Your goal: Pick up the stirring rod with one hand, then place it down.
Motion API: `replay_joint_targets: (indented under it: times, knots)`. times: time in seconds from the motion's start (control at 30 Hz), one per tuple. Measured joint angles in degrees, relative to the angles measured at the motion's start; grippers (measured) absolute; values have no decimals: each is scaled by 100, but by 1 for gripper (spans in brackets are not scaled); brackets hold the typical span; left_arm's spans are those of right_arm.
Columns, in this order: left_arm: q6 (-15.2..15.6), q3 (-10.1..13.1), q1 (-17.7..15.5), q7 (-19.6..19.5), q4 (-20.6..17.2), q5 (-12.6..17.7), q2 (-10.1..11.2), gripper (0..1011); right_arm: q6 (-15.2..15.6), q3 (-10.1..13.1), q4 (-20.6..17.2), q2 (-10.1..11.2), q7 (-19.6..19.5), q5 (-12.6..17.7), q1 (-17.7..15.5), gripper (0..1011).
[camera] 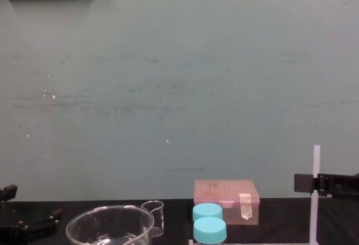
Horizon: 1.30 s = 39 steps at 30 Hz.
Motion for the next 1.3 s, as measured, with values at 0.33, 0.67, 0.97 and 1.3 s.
replay_joint_targets:
  times: [0.33, 0.67, 0.97, 1.3]
  knots:
    - [0, 0, 0, 0, 0, 0, 0, 1005, -142, -109, 52, 32, 0, 87, 71, 1003]
    - [0, 0, 0, 0, 0, 0, 0, 1005, -230, -248, 82, 63, -17, 155, 128, 1003]
    - [0, 0, 0, 0, 0, 0, 0, 1005, -445, -329, 64, 99, -3, 182, 138, 1003]
    - [0, 0, 0, 0, 0, 0, 0, 1005, -440, -383, 42, 114, -50, 194, 147, 1003]
